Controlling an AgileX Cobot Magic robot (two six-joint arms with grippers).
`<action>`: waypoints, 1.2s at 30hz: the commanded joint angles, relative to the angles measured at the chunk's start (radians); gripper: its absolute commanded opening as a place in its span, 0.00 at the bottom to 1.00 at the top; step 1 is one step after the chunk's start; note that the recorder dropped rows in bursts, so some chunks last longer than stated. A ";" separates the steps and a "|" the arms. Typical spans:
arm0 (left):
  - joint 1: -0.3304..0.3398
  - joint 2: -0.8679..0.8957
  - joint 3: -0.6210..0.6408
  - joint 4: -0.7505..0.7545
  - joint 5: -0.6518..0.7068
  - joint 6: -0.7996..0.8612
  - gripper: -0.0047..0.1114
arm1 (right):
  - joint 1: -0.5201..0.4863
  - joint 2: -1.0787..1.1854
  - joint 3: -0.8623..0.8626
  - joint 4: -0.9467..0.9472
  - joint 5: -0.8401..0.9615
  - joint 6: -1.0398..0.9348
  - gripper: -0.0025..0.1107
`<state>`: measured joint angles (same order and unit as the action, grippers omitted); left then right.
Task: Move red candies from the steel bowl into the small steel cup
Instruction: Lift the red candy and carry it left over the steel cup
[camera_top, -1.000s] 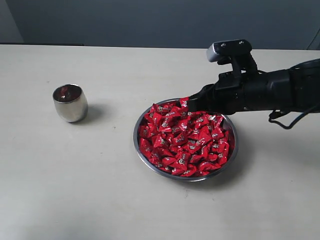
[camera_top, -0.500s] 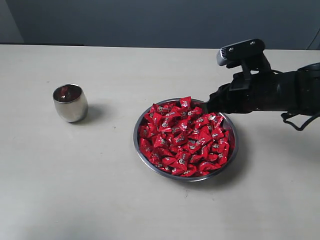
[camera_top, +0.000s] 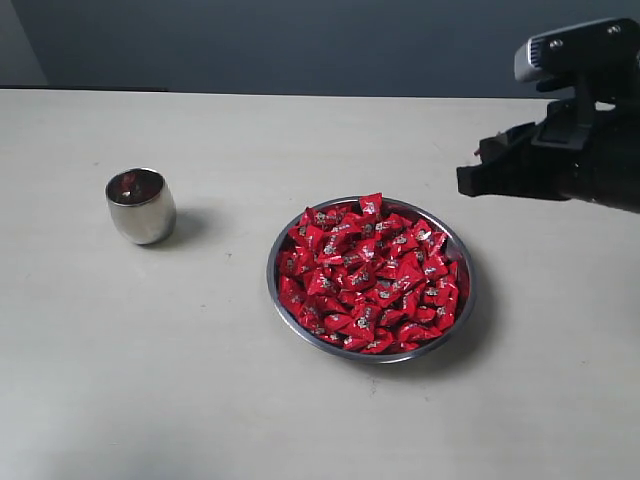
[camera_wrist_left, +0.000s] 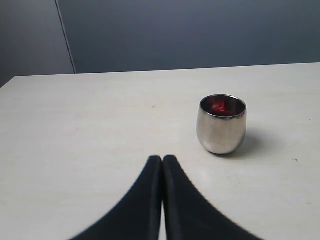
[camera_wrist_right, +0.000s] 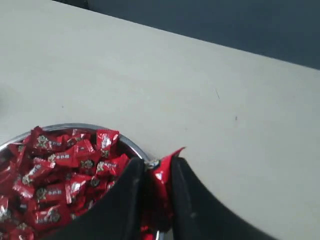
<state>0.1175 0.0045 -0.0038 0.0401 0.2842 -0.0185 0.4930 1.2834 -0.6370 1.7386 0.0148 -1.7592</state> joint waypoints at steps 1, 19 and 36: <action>0.001 -0.004 0.004 -0.002 0.001 -0.001 0.04 | -0.003 -0.064 0.093 0.006 0.000 0.017 0.02; 0.001 -0.004 0.004 -0.002 0.001 -0.001 0.04 | -0.003 0.183 -0.152 0.006 0.245 -0.039 0.02; 0.001 -0.004 0.004 -0.002 0.001 -0.001 0.04 | -0.001 0.654 -0.564 0.006 0.685 -0.065 0.02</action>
<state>0.1175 0.0045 -0.0038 0.0401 0.2842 -0.0185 0.4930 1.8765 -1.1468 1.7434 0.6106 -1.8150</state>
